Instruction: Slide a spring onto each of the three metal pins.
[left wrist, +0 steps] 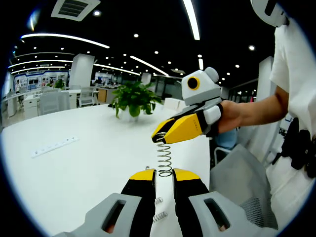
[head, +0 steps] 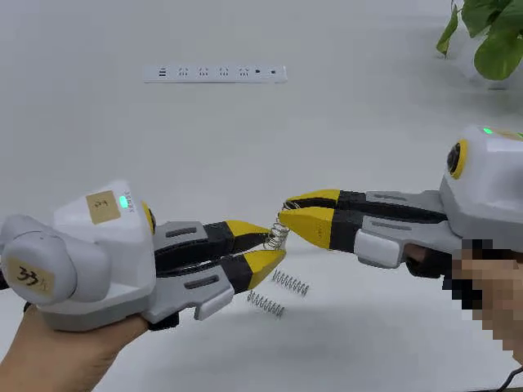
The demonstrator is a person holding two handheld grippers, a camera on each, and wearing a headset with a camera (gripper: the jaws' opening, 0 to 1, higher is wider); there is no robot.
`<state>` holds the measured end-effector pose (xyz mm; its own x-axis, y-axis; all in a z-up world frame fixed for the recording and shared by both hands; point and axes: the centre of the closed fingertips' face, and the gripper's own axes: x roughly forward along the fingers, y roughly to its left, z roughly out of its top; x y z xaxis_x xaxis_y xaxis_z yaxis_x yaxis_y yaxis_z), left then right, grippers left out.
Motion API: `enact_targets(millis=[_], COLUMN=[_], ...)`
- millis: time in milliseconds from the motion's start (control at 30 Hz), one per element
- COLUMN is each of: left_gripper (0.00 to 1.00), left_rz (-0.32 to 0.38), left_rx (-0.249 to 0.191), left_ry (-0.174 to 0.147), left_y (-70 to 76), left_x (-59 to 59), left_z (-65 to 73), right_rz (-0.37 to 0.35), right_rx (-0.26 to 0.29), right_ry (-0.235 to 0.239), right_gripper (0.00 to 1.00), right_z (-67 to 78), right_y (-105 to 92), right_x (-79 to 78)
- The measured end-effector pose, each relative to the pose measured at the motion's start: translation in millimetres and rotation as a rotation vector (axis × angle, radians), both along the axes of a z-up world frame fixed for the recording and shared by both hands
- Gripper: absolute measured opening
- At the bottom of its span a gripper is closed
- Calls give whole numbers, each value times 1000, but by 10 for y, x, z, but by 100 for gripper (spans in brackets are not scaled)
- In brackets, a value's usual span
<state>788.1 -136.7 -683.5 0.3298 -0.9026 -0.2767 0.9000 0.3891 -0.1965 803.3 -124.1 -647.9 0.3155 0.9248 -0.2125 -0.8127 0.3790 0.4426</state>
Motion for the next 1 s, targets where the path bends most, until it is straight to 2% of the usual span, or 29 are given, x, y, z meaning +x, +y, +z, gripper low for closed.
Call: enact_targets(millis=[200,533,733,1000], left_gripper=[12,11,11,10], left_rz=[-15,-18,-23,-22], left_rx=[19,21,30,19], left_ry=[-2,5,1,8], left_y=[-15,-9,6,3], left_x=[-19,-25,-29,-44], left_z=[-30,-51,-82,-77], right_rz=[26,49,61,77], right_rx=[-55,-97,-119,-139], right_ry=[-51,-98,-108,-111], right_gripper=[11,11,12,15], right_z=[-11,-40,-57,-63], right_y=[-9,-13,12,19], right_x=[-29,-32,-59,-75])
